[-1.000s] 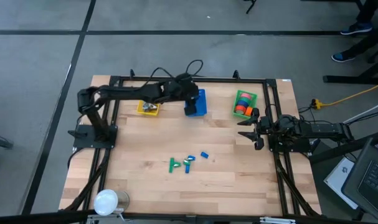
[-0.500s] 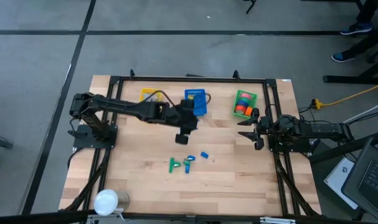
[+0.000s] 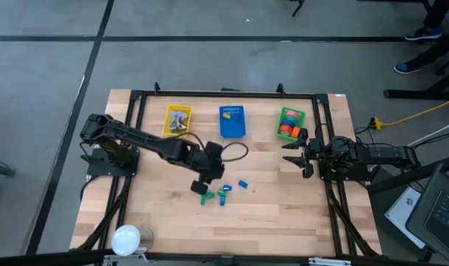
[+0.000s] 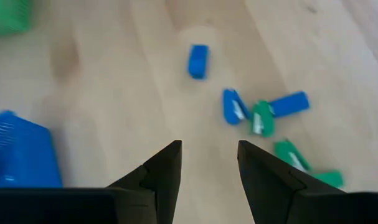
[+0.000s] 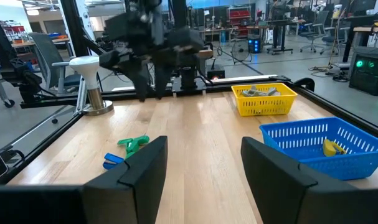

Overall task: Pick and place Stapler, Stapler remover, tape
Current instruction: Put the blue stapler into the blue basket

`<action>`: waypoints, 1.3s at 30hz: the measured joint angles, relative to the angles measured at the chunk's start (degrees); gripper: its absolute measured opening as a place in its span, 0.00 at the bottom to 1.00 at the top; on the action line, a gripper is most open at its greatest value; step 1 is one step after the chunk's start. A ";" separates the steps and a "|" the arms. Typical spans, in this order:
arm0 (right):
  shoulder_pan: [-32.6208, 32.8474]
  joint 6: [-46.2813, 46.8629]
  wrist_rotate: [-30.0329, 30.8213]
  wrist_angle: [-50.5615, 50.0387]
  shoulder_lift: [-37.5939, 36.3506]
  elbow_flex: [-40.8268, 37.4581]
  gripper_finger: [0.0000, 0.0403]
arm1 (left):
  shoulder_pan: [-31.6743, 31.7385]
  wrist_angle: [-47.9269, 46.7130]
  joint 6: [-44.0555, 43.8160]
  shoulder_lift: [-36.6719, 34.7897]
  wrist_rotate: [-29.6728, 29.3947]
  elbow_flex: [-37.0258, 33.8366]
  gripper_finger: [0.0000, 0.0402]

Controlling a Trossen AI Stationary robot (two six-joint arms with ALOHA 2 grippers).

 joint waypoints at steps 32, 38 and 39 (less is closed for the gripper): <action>0.01 0.01 -0.02 -0.01 -0.02 0.00 0.52 | -3.34 33.89 -4.73 9.47 -1.22 -11.96 0.37; 0.01 0.01 -0.01 0.01 -0.01 -0.01 0.52 | -1.78 35.47 -11.36 11.68 -2.52 -11.96 0.38; 0.00 0.02 -0.02 -0.02 -0.02 0.00 0.52 | -1.55 35.16 -13.09 11.80 -1.90 -11.96 0.38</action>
